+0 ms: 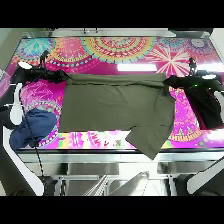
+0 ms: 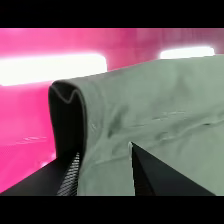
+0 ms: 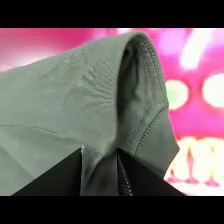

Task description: Fold the shirts.

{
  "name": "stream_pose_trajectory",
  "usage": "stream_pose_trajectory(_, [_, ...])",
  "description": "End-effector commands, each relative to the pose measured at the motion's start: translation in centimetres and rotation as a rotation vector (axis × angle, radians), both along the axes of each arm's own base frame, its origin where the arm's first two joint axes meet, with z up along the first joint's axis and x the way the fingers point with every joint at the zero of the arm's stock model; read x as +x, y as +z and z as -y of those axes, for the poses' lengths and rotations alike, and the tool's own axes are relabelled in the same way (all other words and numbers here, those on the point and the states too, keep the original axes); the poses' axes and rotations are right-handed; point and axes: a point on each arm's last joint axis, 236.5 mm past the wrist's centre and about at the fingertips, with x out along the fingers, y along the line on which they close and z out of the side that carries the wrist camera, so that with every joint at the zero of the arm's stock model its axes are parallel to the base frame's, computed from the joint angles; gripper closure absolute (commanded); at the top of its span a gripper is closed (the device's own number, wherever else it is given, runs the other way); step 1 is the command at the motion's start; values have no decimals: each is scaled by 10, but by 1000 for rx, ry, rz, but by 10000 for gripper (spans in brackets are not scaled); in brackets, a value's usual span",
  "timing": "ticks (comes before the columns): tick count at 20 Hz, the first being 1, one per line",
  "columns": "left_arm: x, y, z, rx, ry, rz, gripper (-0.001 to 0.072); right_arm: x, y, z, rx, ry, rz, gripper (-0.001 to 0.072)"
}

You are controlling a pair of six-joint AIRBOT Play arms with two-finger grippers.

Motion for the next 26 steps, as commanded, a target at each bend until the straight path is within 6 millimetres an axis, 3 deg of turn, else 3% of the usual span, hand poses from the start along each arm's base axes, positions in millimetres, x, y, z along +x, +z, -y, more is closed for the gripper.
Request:
stream_pose_trajectory(1, [-3, 32, -14, 21, 1, 35, 383, -1, 23, 8, -17, 6, 32, 416])
stream_pose_trajectory(3, [-10, 67, -28, 26, 2, 66, 383, -5, 57, 18, -11, -3, 67, 283])
stream_pose_trajectory(6, [-37, 116, -60, 52, 37, 41, 384, -31, 99, 33, 0, 4, 42, 282])
stream_pose_trajectory(8, [-68, 132, -82, 116, 49, -35, 388, -62, 116, 33, 18, 68, -11, 280])
stream_pose_trajectory(10, [-107, 134, -84, 116, 28, -146, 388, -101, 119, 25, 86, 126, -99, 280])
stream_pose_trajectory(12, [-143, 117, -72, 76, 22, -250, 388, -145, 105, 13, 166, 145, -205, 280])
stream_pose_trajectory(15, [-207, 58, -45, 25, 40, -417, 387, -204, 78, -6, 238, 116, -304, 280])
stream_pose_trajectory(17, [-236, 21, -30, 8, 52, -476, 387, -233, 66, -17, 256, 66, -335, 280])
stream_pose_trajectory(19, [-253, -6, -13, 6, 48, -524, 387, -251, 61, -26, 244, 32, -334, 280])
stream_pose_trajectory(22, [-278, -24, 20, 5, -43, -595, 387, -263, 60, -31, 218, 16, -311, 280])
stream_pose_trajectory(24, [-288, -34, 14, 65, -56, -626, 388, -265, 64, -32, 215, 21, -303, 279])
stream_pose_trajectory(26, [-290, -37, -11, 136, -32, -643, 388, -265, 65, -32, 213, 21, -300, 279])
